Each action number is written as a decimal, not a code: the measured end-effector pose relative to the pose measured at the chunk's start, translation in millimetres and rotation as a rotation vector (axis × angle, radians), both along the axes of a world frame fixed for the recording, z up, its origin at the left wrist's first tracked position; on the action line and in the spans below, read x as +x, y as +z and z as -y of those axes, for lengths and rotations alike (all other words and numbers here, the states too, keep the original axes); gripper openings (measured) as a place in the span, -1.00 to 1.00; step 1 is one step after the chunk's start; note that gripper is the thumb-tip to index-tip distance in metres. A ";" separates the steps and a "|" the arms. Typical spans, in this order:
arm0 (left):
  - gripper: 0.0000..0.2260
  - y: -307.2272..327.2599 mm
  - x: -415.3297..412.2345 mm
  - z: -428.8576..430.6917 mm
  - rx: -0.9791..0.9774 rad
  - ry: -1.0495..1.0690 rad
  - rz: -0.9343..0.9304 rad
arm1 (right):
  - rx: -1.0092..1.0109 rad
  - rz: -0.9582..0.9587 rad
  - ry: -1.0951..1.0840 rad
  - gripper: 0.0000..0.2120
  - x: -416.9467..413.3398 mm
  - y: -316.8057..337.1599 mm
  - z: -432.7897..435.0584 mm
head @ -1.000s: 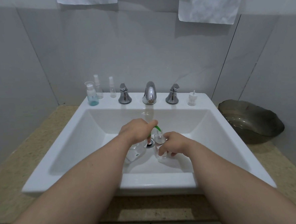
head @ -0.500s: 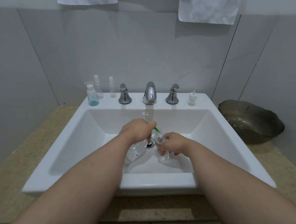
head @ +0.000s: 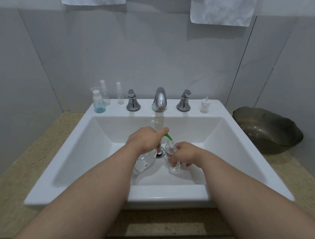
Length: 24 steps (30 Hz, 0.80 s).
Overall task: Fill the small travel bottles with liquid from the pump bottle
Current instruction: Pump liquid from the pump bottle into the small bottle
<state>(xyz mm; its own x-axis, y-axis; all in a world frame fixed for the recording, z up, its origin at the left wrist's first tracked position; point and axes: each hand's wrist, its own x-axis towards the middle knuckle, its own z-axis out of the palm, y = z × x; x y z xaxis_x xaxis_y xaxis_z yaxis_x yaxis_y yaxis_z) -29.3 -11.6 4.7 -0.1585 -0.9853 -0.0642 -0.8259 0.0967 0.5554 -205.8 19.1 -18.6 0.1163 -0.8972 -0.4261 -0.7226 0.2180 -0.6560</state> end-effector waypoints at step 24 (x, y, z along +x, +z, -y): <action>-0.37 -7.9 2.2 8.3 -0.029 0.020 0.025 | -0.015 -0.022 -0.004 -0.86 0.1 1.1 -0.2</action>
<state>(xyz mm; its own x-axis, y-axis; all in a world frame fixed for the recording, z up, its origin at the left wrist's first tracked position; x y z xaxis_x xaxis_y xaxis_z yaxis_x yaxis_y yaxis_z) -27.1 -19.9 -3.2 -0.1375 -0.9897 -0.0390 -0.8413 0.0959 0.5320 -205.7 19.3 -17.4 0.1037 -0.9038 -0.4152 -0.7363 0.2108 -0.6429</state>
